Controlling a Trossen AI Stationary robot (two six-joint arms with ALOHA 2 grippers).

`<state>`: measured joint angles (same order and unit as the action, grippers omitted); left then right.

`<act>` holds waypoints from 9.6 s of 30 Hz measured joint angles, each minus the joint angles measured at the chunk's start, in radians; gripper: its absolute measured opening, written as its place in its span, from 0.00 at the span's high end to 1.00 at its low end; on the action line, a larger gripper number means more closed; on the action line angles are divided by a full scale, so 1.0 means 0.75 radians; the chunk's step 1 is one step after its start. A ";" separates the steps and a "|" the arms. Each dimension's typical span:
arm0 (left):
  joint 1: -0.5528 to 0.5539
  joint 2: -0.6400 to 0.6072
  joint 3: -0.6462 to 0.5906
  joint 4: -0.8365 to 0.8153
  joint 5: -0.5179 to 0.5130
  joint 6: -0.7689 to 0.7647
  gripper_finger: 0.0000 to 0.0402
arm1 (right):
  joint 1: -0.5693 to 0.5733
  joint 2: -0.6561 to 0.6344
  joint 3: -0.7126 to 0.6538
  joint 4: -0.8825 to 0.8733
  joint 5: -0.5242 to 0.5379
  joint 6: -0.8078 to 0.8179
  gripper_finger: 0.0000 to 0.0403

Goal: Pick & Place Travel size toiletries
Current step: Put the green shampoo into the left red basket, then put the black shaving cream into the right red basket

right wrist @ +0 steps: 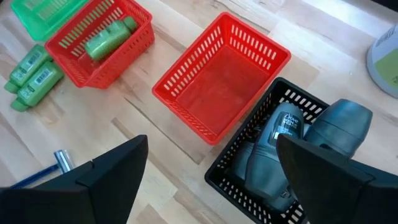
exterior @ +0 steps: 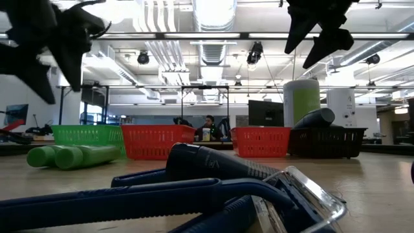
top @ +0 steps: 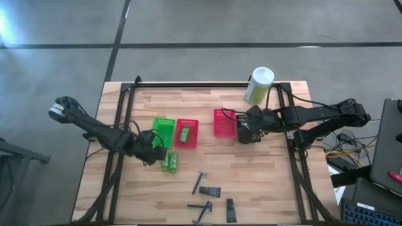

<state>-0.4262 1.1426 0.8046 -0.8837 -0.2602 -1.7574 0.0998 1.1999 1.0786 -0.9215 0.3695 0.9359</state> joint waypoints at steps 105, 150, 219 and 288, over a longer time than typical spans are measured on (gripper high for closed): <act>0.055 0.277 0.201 0.255 0.176 0.845 0.49 | 0.143 0.034 -0.005 0.039 -0.306 -0.296 0.10; -0.029 -0.070 0.164 0.100 0.101 1.345 0.49 | 0.599 1.241 0.781 -0.026 -0.822 1.093 0.16; -0.105 -0.281 0.118 0.084 -0.162 1.272 0.49 | -0.083 0.889 0.678 -0.360 -0.248 0.541 0.68; -0.103 -0.283 0.078 0.073 -0.239 1.130 0.49 | 0.475 0.898 0.711 -0.042 -0.250 -0.269 0.30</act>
<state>-0.5034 0.9306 0.8631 -0.8288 -0.4392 -0.9096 0.4562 1.8732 1.6119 -0.9531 0.1822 0.7339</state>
